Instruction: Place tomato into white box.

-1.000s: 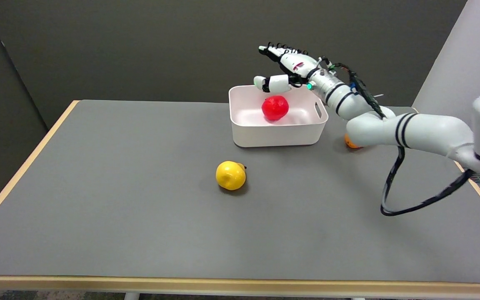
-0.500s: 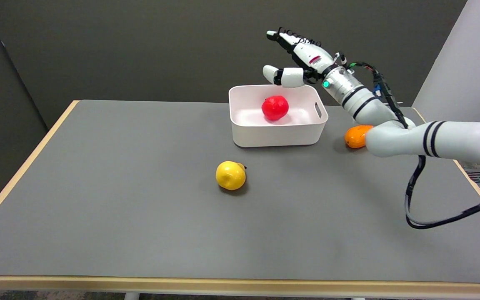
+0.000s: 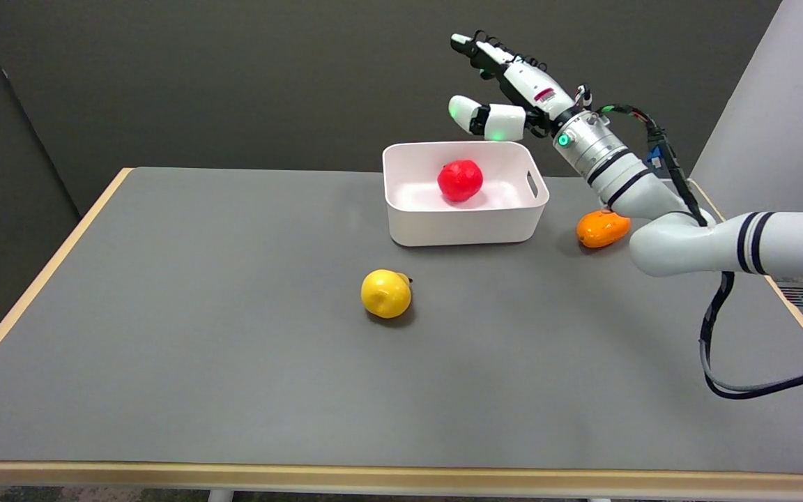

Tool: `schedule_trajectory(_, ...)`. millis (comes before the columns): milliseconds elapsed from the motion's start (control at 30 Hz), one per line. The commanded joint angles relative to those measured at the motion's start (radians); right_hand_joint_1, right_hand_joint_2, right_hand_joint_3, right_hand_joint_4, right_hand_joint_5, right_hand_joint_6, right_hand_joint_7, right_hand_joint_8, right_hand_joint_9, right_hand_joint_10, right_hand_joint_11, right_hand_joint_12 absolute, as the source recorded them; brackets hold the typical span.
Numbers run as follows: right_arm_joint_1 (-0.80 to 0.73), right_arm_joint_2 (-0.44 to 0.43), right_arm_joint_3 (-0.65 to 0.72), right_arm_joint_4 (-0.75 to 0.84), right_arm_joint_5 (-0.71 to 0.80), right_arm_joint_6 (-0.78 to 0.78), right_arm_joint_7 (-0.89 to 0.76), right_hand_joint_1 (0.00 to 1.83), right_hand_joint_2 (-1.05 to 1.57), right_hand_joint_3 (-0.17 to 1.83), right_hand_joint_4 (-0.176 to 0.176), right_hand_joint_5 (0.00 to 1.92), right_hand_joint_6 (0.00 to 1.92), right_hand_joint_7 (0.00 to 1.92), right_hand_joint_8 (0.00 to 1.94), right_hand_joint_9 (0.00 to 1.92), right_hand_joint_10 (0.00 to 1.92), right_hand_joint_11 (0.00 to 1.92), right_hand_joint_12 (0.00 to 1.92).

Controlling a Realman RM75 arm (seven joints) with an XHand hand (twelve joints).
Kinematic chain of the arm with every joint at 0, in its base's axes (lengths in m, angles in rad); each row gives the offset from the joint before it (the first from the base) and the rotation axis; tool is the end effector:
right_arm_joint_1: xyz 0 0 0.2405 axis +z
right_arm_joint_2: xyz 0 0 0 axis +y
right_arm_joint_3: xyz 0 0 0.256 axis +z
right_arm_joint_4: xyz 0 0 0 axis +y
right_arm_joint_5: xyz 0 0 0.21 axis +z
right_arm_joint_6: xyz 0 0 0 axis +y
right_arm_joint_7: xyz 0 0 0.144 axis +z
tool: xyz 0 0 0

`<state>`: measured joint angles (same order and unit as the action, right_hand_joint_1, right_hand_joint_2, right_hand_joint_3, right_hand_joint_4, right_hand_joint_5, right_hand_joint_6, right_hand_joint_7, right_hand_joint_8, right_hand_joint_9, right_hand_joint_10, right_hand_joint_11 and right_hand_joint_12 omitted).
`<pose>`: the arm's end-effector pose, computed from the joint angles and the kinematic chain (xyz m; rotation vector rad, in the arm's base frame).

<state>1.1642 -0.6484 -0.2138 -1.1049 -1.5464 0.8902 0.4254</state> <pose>-0.1355 -0.4477 0.3820 1.7878 -0.1677 0.5770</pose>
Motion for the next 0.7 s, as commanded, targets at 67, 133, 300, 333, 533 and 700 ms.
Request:
schedule_trajectory(67, -0.026, 0.044, 0.003, -0.16, 0.059, 0.014, -0.067, 0.26, 0.6, 0.98, 0.089, 0.05, 0.2, 0.09, 0.2, 0.07, 0.54, 0.05, 0.99)
schedule_trajectory(133, -0.034, 0.032, 0.014, -0.173, 0.07, 0.015, -0.114, 0.28, 0.61, 0.96, 0.087, 0.03, 0.24, 0.07, 0.22, 0.07, 0.52, 0.03, 1.02)
schedule_trajectory(300, -0.069, 0.031, 0.052, -0.226, 0.112, 0.023, -0.195, 0.28, 0.6, 0.97, 0.086, 0.05, 0.2, 0.08, 0.2, 0.06, 0.54, 0.04, 1.0)
schedule_trajectory(333, -0.076, 0.034, 0.063, -0.24, 0.12, 0.025, -0.204, 0.28, 0.61, 0.96, 0.085, 0.04, 0.23, 0.08, 0.2, 0.07, 0.52, 0.04, 1.02)
schedule_trajectory(533, -0.073, 0.03, 0.076, -0.26, 0.13, 0.015, -0.25, 0.3, 0.65, 0.9, 0.08, 0.03, 0.29, 0.08, 0.22, 0.08, 0.5, 0.02, 1.07)
schedule_trajectory(700, -0.089, 0.036, 0.094, -0.271, 0.13, 0.023, -0.25, 0.3, 0.63, 0.94, 0.08, 0.05, 0.26, 0.09, 0.21, 0.08, 0.53, 0.03, 1.05)
